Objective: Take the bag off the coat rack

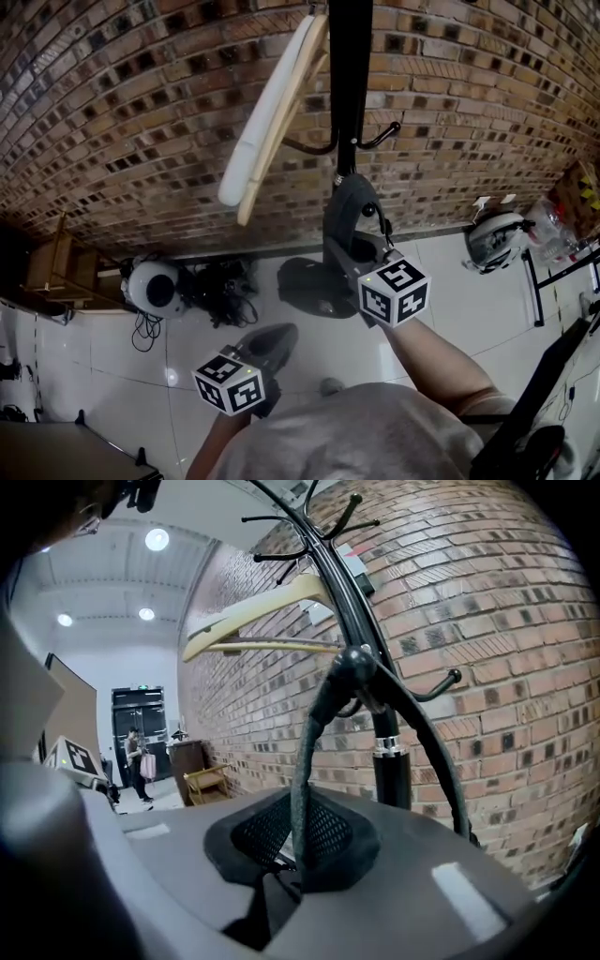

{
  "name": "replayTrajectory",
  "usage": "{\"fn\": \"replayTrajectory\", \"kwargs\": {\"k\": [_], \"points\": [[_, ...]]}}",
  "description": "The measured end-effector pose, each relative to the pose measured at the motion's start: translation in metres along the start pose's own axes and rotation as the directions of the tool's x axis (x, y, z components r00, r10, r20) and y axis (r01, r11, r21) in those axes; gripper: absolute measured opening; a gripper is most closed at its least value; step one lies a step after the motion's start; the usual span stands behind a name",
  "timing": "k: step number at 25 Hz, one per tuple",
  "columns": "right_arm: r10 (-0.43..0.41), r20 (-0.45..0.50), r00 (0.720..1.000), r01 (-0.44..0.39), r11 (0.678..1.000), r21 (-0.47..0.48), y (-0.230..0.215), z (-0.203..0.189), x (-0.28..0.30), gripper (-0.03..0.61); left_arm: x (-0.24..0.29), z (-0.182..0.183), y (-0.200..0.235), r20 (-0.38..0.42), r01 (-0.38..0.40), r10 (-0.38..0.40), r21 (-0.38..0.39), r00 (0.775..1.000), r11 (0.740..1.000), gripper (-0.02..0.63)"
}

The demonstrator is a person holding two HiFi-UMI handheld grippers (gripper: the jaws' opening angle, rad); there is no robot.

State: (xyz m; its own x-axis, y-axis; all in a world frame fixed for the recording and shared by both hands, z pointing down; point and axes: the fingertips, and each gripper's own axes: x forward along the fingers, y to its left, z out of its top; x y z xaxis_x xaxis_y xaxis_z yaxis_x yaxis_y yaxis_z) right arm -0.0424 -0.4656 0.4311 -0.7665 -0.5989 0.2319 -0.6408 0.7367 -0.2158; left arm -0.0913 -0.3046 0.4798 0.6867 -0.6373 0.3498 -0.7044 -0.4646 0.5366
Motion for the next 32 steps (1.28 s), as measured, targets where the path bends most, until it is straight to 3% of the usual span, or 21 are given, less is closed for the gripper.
{"fn": "replayTrajectory", "kwargs": {"k": [7, 13, 20, 32], "points": [[0.097, 0.122, 0.988, -0.100, 0.995, 0.023, 0.042, 0.057, -0.040, 0.023, -0.021, -0.002, -0.021, 0.028, 0.000, -0.001, 0.022, 1.000, 1.000, 0.000], [0.137, 0.152, 0.979, -0.145, 0.988, 0.046, 0.096, 0.059, -0.082, 0.023, -0.061, -0.011, -0.046, 0.060, -0.001, -0.003, 0.067, 0.998, 0.998, 0.000], [0.141, 0.106, 0.984, -0.151, 0.984, 0.093, 0.161, 0.026, -0.150, 0.023, -0.119, -0.037, -0.101, 0.088, 0.003, -0.014, 0.116, 0.996, 0.993, 0.000], [0.071, 0.035, 0.997, -0.075, 0.990, 0.122, 0.265, -0.074, -0.301, 0.023, -0.208, -0.141, -0.188, 0.096, 0.066, -0.079, 0.128, 0.992, 0.990, 0.000]]}}
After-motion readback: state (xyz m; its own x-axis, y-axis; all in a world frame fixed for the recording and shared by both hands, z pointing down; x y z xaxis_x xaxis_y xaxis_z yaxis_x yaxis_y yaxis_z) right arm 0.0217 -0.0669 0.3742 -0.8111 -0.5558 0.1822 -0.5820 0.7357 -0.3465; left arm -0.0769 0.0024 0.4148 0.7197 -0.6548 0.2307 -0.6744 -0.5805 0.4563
